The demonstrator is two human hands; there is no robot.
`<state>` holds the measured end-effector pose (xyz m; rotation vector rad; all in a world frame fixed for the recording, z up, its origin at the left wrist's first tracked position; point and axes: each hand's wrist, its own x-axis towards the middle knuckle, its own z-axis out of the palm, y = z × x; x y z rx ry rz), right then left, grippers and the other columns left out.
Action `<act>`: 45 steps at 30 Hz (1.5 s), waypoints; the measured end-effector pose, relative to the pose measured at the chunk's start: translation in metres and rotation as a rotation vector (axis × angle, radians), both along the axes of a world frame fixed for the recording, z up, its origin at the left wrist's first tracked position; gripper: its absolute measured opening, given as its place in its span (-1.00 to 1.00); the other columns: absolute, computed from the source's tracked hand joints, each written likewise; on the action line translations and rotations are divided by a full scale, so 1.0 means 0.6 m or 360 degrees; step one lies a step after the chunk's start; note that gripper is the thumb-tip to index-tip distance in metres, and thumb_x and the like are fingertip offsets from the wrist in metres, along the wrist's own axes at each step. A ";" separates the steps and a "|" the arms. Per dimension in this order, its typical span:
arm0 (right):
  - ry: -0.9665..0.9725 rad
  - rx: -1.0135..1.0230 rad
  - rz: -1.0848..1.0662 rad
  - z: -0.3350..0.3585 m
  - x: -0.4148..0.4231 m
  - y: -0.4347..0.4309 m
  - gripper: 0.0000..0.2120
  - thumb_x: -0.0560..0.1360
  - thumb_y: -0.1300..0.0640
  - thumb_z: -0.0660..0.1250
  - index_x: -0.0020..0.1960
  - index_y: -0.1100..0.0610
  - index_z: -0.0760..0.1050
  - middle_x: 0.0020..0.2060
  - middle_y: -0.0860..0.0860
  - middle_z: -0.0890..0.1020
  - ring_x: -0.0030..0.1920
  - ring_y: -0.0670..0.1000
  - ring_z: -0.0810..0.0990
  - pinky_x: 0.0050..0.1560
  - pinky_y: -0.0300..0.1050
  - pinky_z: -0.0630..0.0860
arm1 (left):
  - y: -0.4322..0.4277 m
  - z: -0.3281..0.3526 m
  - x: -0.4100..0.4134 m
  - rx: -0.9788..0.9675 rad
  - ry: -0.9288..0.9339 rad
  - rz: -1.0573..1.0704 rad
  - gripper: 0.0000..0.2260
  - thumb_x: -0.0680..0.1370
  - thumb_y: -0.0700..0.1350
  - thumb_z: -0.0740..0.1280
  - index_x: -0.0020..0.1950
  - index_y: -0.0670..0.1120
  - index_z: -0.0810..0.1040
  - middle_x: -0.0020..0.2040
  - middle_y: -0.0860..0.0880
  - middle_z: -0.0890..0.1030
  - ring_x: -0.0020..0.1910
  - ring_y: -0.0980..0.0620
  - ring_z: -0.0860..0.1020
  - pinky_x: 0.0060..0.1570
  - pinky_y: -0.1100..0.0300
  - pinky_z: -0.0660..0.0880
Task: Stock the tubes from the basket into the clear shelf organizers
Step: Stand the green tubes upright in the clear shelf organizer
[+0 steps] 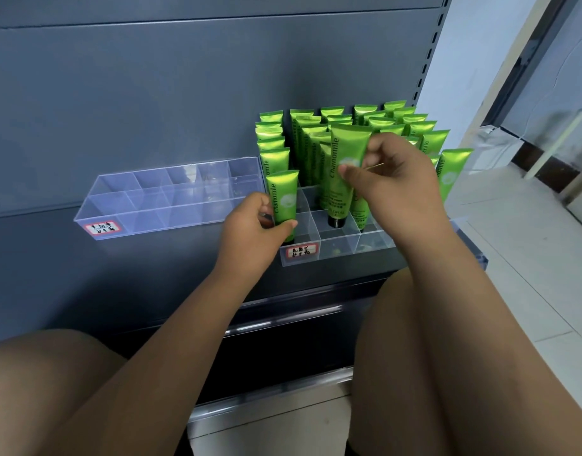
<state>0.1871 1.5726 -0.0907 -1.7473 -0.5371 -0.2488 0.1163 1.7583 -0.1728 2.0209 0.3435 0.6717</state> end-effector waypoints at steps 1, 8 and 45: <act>0.0000 -0.0021 -0.0003 0.002 0.002 -0.001 -0.75 0.48 0.19 0.51 -0.12 0.02 0.42 -0.29 -0.10 0.42 -0.35 -0.12 0.38 -0.25 -0.23 0.43 | 0.000 0.001 -0.001 -0.0009 -0.0011 -0.0011 -0.74 0.44 -0.12 0.58 -0.07 0.02 0.50 -0.16 0.14 0.58 -0.10 0.04 0.62 -0.09 0.10 0.60; -0.0066 -0.0095 -0.0081 0.003 0.008 0.006 -0.76 0.46 0.18 0.52 -0.07 0.05 0.45 -0.30 -0.06 0.46 -0.31 -0.07 0.41 -0.19 -0.17 0.45 | 0.001 0.009 -0.005 -0.0072 -0.0058 -0.0008 -0.76 0.48 -0.13 0.54 -0.04 0.10 0.50 -0.12 0.21 0.54 -0.05 0.12 0.59 -0.10 0.44 0.43; -0.0357 -0.0526 -0.0213 -0.014 0.024 0.003 -0.82 0.50 0.27 0.40 0.03 0.11 0.72 -0.06 0.00 0.73 -0.10 -0.06 0.65 -0.01 -0.22 0.54 | -0.004 0.008 -0.013 -0.0200 -0.0105 -0.0007 -0.79 0.52 -0.17 0.51 -0.05 0.08 0.52 -0.08 0.09 0.56 -0.09 0.18 0.57 -0.10 0.49 0.45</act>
